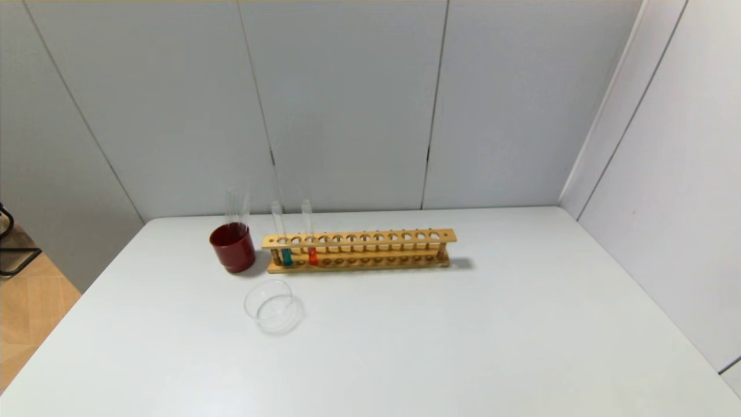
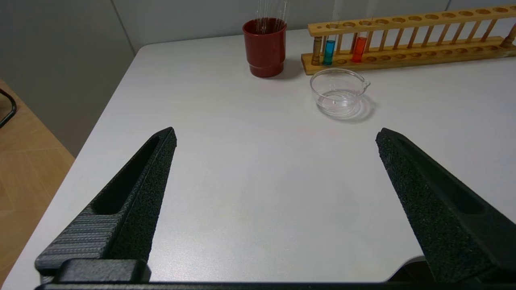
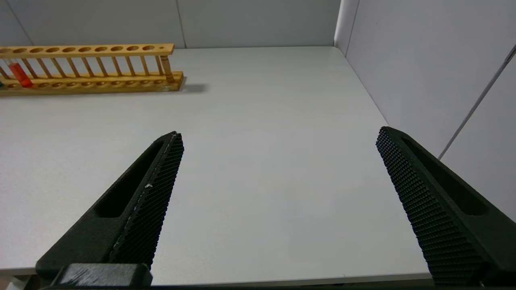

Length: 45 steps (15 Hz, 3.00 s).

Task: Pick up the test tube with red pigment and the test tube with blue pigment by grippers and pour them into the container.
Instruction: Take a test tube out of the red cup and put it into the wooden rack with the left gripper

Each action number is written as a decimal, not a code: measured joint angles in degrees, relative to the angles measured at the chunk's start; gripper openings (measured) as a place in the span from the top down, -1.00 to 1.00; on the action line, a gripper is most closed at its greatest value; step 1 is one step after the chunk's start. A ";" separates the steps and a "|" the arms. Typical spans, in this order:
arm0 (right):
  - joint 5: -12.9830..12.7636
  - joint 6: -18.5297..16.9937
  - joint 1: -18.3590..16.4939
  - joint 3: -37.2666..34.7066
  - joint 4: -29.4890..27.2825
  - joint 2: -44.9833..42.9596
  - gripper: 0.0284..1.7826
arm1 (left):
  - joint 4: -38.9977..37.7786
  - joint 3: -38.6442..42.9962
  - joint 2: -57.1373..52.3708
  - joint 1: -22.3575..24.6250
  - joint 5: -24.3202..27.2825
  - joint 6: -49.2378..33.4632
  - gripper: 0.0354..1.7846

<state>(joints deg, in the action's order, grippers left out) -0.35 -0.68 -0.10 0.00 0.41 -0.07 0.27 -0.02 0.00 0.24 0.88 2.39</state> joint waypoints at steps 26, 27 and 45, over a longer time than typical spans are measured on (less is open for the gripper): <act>0.02 0.00 0.00 0.00 0.00 0.00 -0.96 | 10.25 -30.71 19.90 -0.15 7.72 2.34 -0.96; 0.02 -0.02 0.00 0.00 0.00 0.00 -0.96 | 7.75 -32.63 24.05 -0.20 8.19 2.35 -0.96; 0.00 -0.02 0.00 0.00 0.00 0.00 -0.96 | -29.92 -37.32 77.56 -0.11 37.13 -0.07 -0.96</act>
<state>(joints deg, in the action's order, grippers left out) -0.35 -0.71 -0.10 0.00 0.41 -0.07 -29.65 -37.34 77.56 0.13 38.01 2.32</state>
